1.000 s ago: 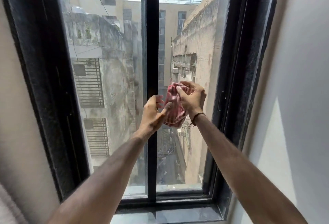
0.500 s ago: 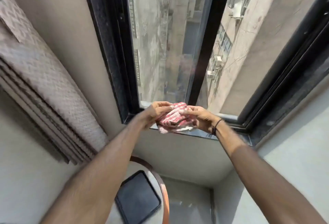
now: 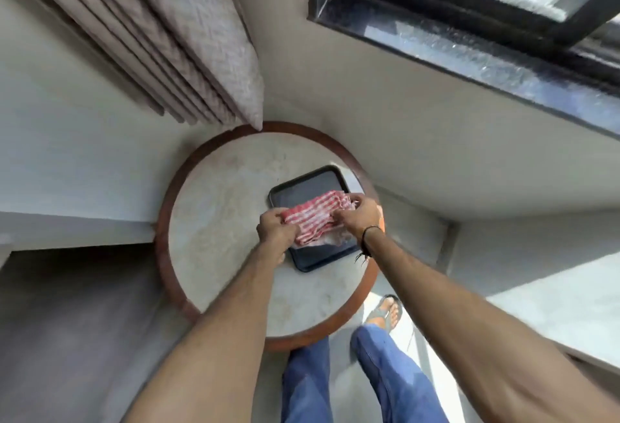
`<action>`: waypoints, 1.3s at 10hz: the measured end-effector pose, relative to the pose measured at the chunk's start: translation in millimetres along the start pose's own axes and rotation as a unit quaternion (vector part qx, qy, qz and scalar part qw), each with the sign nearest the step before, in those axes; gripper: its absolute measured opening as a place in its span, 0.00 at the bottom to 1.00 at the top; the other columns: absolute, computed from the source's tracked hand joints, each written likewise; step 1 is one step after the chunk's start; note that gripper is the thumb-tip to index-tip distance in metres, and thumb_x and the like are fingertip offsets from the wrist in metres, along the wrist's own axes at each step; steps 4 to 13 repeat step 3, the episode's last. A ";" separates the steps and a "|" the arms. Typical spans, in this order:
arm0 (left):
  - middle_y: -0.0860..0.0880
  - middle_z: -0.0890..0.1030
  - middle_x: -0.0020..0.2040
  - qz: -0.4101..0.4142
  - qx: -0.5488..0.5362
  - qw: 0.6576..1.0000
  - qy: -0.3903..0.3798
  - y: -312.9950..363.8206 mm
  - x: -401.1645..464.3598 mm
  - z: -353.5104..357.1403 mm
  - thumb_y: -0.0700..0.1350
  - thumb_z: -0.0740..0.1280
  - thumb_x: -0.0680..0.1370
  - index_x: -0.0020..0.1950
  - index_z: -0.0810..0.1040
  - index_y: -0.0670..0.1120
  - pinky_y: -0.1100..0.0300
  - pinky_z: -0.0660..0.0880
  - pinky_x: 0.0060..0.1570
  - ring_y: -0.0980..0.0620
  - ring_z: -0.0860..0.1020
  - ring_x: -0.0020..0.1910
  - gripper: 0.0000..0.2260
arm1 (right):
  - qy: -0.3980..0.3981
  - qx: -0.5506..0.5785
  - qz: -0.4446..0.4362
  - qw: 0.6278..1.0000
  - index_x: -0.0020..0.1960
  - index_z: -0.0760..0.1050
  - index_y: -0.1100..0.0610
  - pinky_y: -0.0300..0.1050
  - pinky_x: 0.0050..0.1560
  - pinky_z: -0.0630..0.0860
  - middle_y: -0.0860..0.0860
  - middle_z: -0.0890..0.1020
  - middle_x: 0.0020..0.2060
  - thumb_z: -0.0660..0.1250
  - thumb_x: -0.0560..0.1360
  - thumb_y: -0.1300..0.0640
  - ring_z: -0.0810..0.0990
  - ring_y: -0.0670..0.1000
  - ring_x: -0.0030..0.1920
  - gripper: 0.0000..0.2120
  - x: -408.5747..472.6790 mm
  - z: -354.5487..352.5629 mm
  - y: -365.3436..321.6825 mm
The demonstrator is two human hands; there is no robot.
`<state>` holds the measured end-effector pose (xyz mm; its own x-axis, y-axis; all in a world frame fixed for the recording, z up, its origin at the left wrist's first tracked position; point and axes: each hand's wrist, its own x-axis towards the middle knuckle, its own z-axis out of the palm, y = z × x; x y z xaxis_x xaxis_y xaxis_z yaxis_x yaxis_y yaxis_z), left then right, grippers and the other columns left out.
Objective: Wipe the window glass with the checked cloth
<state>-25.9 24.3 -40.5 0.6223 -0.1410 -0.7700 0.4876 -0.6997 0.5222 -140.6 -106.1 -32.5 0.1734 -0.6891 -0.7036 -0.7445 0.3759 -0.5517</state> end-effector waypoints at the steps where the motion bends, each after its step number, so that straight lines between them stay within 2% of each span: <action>1: 0.41 0.87 0.61 -0.012 0.017 1.000 -0.004 -21.2 28.0 17.1 0.28 0.72 0.71 0.67 0.83 0.42 0.57 0.82 0.58 0.47 0.84 0.54 0.25 | -0.001 -0.024 0.011 1.000 0.66 0.81 0.57 0.56 0.60 0.86 0.57 0.87 0.56 0.76 0.72 0.66 0.88 0.59 0.54 0.23 22.1 24.4 21.6; 2: 0.40 0.83 0.69 -0.002 0.054 0.997 -0.061 -39.6 47.1 32.4 0.29 0.72 0.73 0.75 0.76 0.39 0.53 0.79 0.70 0.43 0.83 0.66 0.30 | 0.038 -0.063 0.012 0.997 0.68 0.78 0.56 0.46 0.54 0.82 0.51 0.83 0.49 0.74 0.73 0.62 0.84 0.56 0.50 0.24 37.0 29.6 39.1; 3: 0.41 0.81 0.72 0.012 0.110 0.991 -0.080 -32.6 33.4 28.5 0.32 0.73 0.75 0.78 0.74 0.40 0.61 0.75 0.69 0.44 0.80 0.70 0.31 | 0.083 -0.096 -0.009 0.992 0.69 0.77 0.56 0.44 0.52 0.75 0.47 0.80 0.42 0.73 0.75 0.58 0.83 0.57 0.53 0.22 31.3 12.8 37.0; 13: 0.41 0.81 0.72 0.012 0.110 0.991 -0.080 -32.6 33.4 28.5 0.32 0.73 0.75 0.78 0.74 0.40 0.61 0.75 0.69 0.44 0.80 0.70 0.31 | 0.083 -0.096 -0.009 0.992 0.69 0.77 0.56 0.44 0.52 0.75 0.47 0.80 0.42 0.73 0.75 0.58 0.83 0.57 0.53 0.22 31.3 12.8 37.0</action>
